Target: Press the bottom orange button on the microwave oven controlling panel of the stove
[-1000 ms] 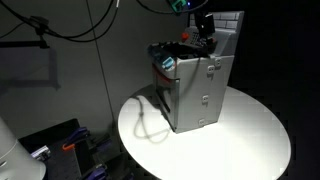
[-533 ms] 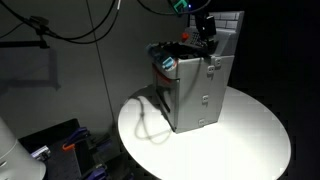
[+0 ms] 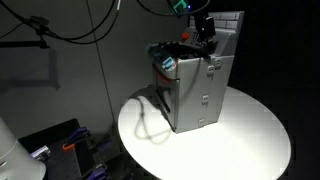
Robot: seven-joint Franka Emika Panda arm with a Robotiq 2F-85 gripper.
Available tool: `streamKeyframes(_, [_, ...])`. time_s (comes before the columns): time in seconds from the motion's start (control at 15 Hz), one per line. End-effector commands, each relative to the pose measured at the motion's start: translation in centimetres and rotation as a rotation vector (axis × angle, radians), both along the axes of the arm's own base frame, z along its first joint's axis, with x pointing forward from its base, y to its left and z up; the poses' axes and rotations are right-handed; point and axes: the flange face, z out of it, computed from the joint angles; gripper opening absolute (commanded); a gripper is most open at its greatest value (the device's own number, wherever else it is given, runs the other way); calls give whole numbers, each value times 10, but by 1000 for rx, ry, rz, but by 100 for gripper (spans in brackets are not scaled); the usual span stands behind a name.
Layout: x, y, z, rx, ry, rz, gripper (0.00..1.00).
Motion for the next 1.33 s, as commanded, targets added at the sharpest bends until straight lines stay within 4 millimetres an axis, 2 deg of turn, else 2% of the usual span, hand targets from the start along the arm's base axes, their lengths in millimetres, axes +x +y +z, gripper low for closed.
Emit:
streamKeyframes(0.0, [4, -3, -3, -1, 2, -4, 100])
streamKeyframes(0.4, [11, -5, -12, -4, -2, -10, 100])
streamKeyframes(1.27, [20, -2, -16, -15, -26, -16, 100])
